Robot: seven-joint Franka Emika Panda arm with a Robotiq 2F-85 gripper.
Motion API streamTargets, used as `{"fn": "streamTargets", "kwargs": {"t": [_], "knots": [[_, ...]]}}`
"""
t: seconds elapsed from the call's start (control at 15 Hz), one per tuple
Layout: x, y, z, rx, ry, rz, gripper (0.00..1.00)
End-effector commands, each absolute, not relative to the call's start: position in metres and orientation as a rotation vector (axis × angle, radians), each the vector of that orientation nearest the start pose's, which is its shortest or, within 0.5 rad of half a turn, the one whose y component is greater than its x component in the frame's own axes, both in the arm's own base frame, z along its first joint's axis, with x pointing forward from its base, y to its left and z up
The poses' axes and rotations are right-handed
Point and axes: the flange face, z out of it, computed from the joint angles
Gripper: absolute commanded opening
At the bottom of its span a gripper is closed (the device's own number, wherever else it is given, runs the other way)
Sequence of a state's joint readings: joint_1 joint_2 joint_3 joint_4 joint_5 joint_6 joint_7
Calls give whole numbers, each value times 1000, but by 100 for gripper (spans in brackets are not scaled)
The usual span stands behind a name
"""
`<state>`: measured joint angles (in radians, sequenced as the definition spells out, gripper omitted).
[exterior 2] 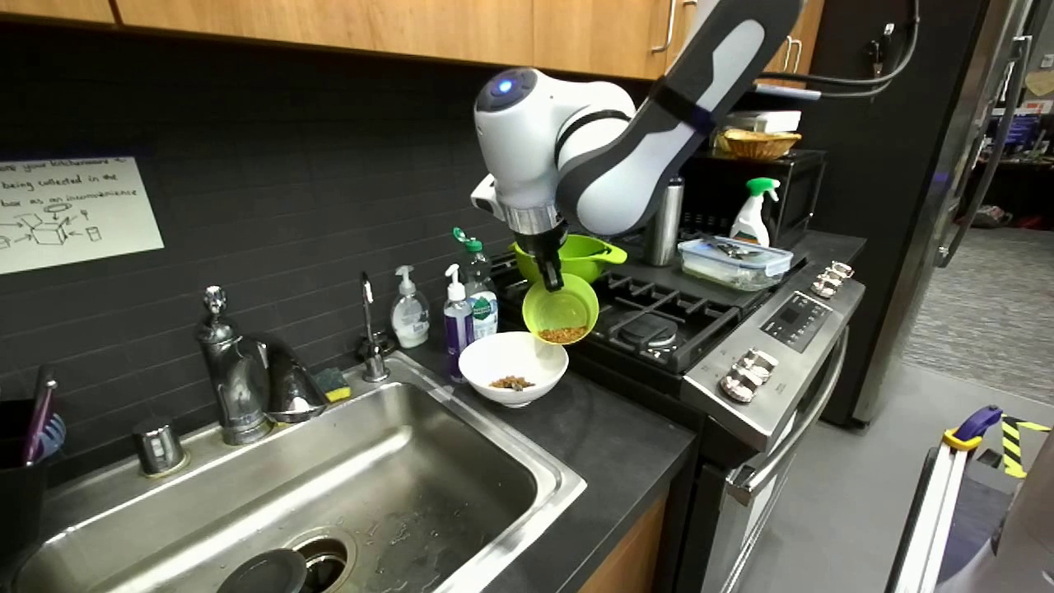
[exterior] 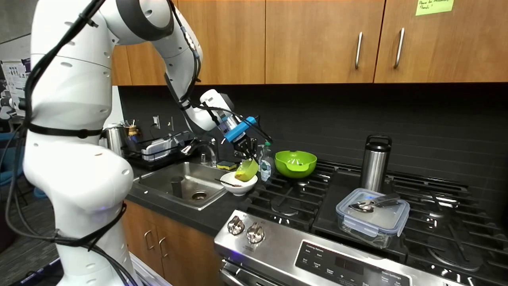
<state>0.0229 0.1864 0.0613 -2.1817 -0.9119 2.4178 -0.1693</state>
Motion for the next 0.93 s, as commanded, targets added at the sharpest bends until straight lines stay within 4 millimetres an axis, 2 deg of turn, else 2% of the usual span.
{"fn": "streamTargets", "kwargs": {"t": [0.0,0.53,0.87], "knots": [[576,38,319,2333,1150,-25,1],[588,24,331,2498,1153,-166,1],[599,-3,345,2593,1108,-235,1]]}}
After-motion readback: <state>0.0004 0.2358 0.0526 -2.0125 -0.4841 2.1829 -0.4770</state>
